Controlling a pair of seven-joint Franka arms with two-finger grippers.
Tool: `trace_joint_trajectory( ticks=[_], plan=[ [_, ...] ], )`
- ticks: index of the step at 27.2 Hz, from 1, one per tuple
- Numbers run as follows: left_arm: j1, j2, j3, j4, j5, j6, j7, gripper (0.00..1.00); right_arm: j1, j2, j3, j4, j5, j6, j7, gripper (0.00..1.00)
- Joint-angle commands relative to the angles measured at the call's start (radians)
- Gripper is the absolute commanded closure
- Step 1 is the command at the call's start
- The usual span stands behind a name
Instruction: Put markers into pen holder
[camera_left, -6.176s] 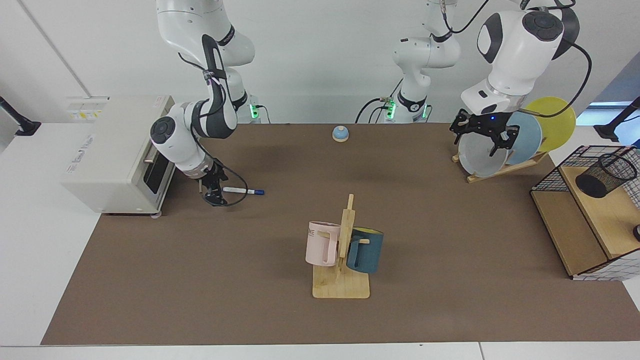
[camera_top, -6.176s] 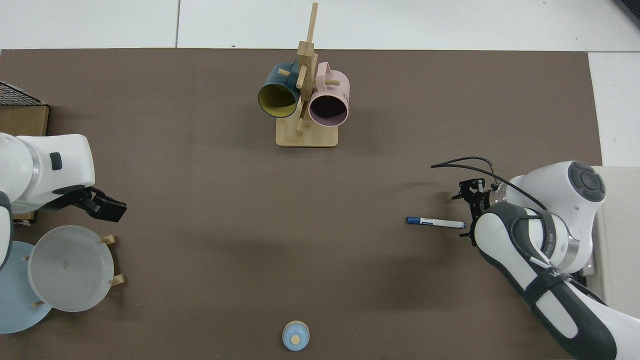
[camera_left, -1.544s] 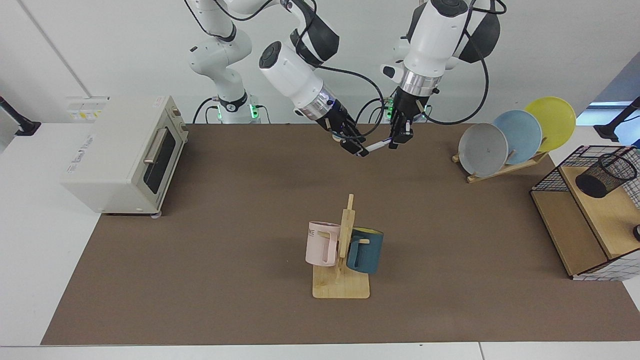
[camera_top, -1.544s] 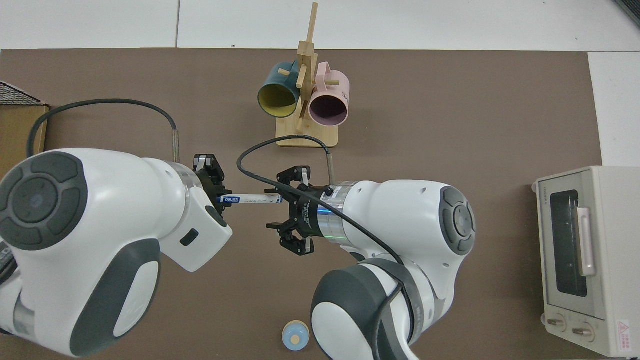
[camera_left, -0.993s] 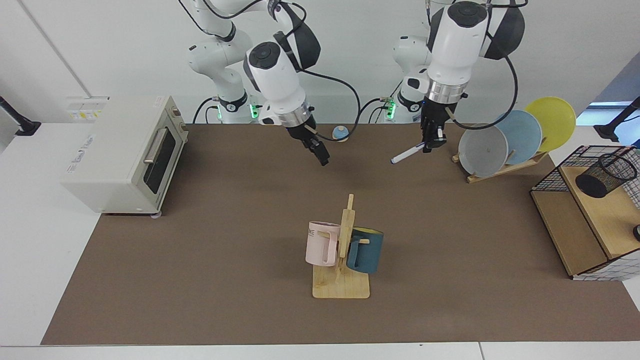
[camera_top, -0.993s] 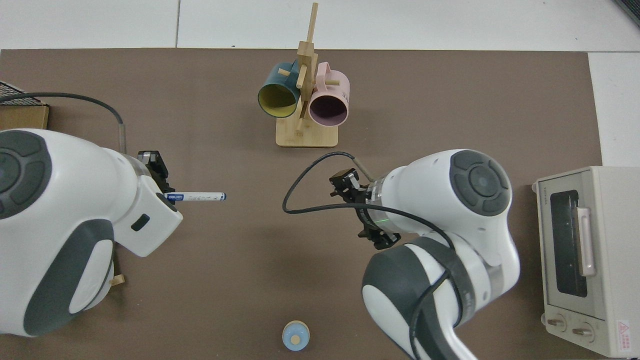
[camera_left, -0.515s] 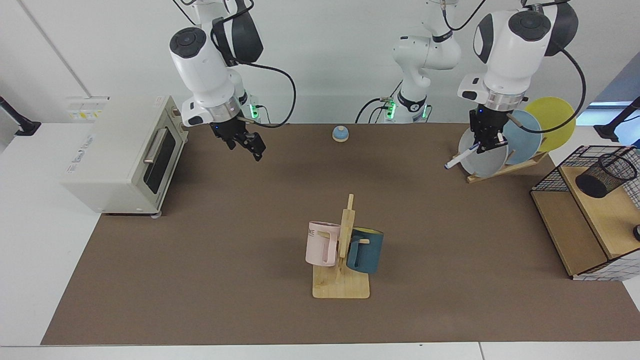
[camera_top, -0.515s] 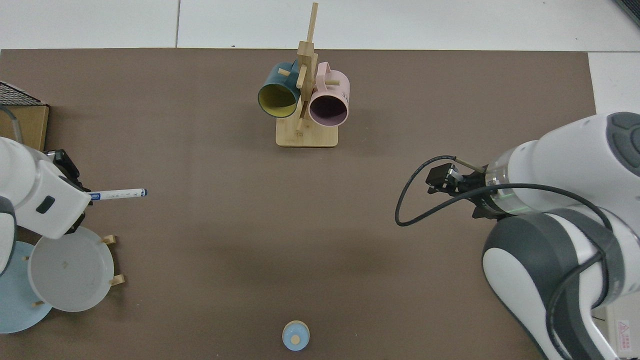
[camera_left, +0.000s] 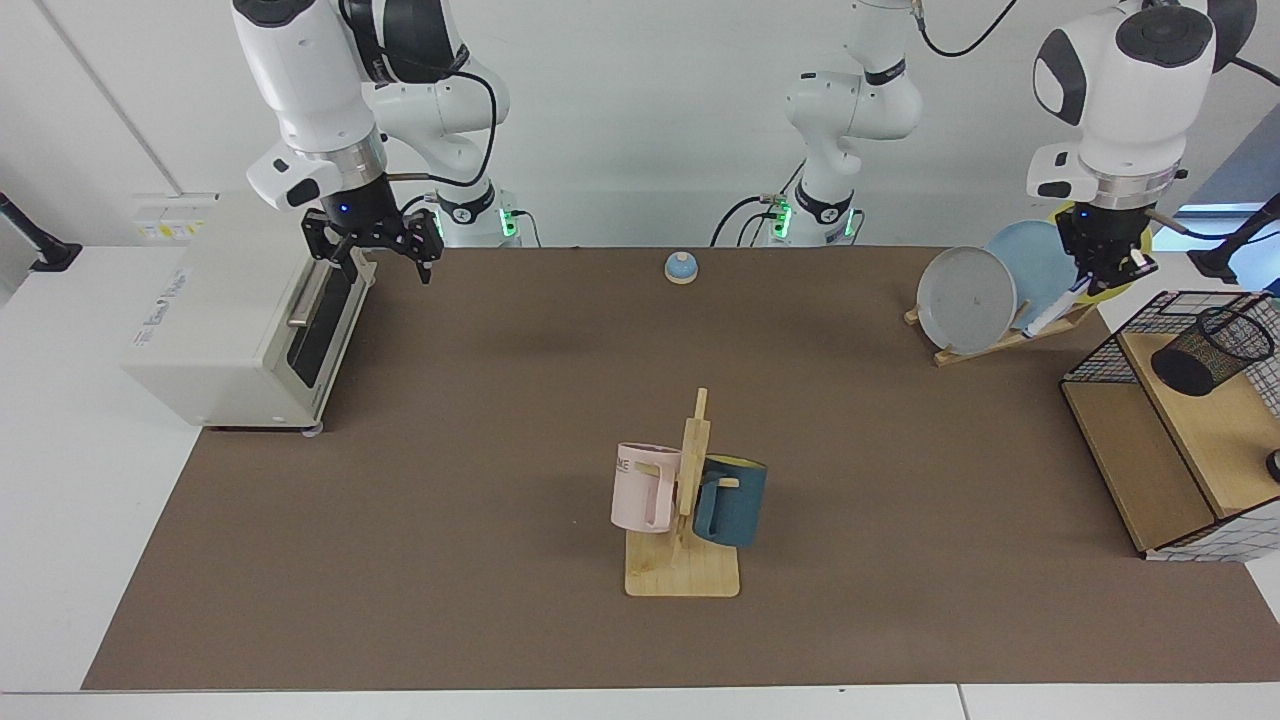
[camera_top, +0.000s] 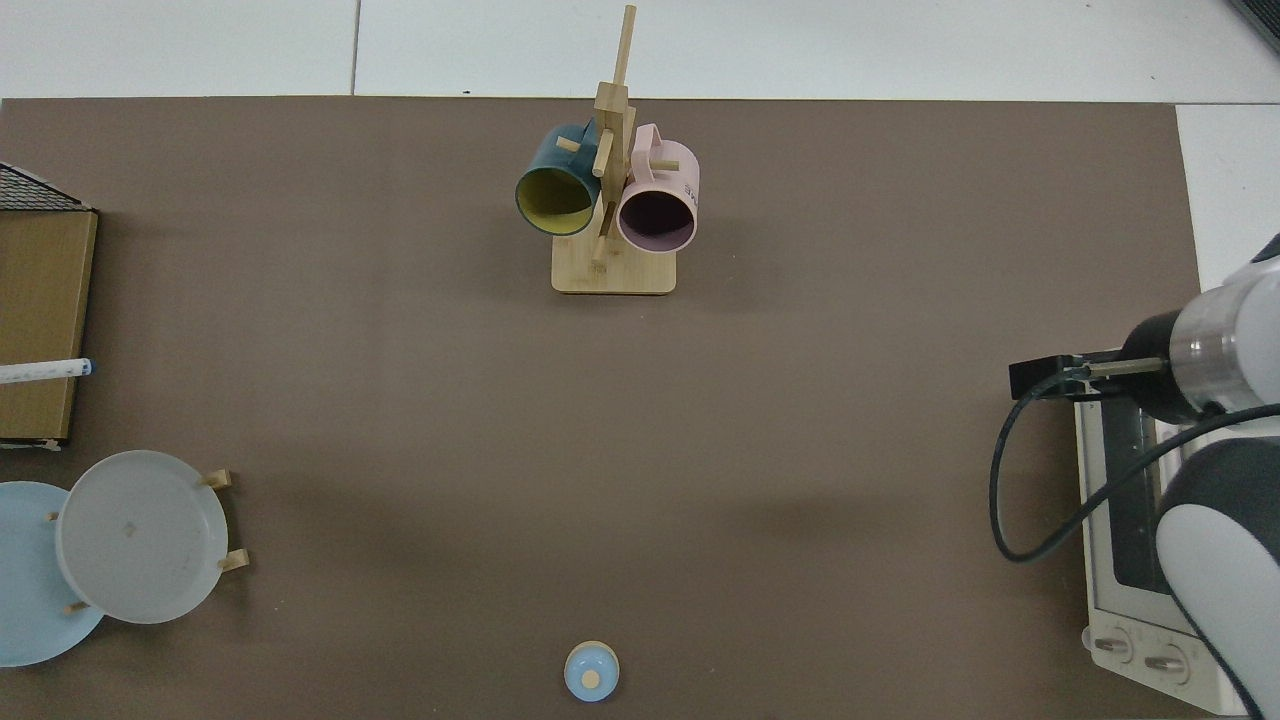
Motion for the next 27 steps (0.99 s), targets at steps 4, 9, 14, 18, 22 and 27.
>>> trace_joint_trajectory(
  ticks=[4, 9, 14, 18, 22, 27],
  plan=[
    [-0.003, 0.043, 0.054, 0.069, 0.167, -0.002, 0.023, 1.0, -0.038, 0.071, 0.017, 0.14, 0.024, -0.098, -0.043, 0.0],
    [-0.003, 0.075, 0.06, 0.121, 0.268, 0.006, 0.029, 1.0, -0.036, 0.065, 0.019, 0.136, 0.027, -0.102, -0.043, 0.0],
    [0.008, 0.12, 0.072, 0.175, 0.346, 0.055, 0.112, 1.0, -0.032, 0.065, 0.02, 0.137, 0.03, -0.105, -0.036, 0.0],
    [0.014, 0.164, 0.109, 0.217, 0.349, 0.178, 0.216, 1.0, -0.038, 0.065, 0.017, 0.137, 0.092, -0.116, -0.004, 0.0],
    [0.021, 0.181, 0.134, 0.228, 0.362, 0.214, 0.281, 1.0, -0.038, 0.065, 0.016, 0.137, 0.081, -0.105, -0.003, 0.0],
    [0.038, 0.227, 0.161, 0.231, 0.38, 0.248, 0.295, 1.0, -0.038, 0.063, 0.016, 0.134, 0.083, -0.096, -0.001, 0.0]
  ],
)
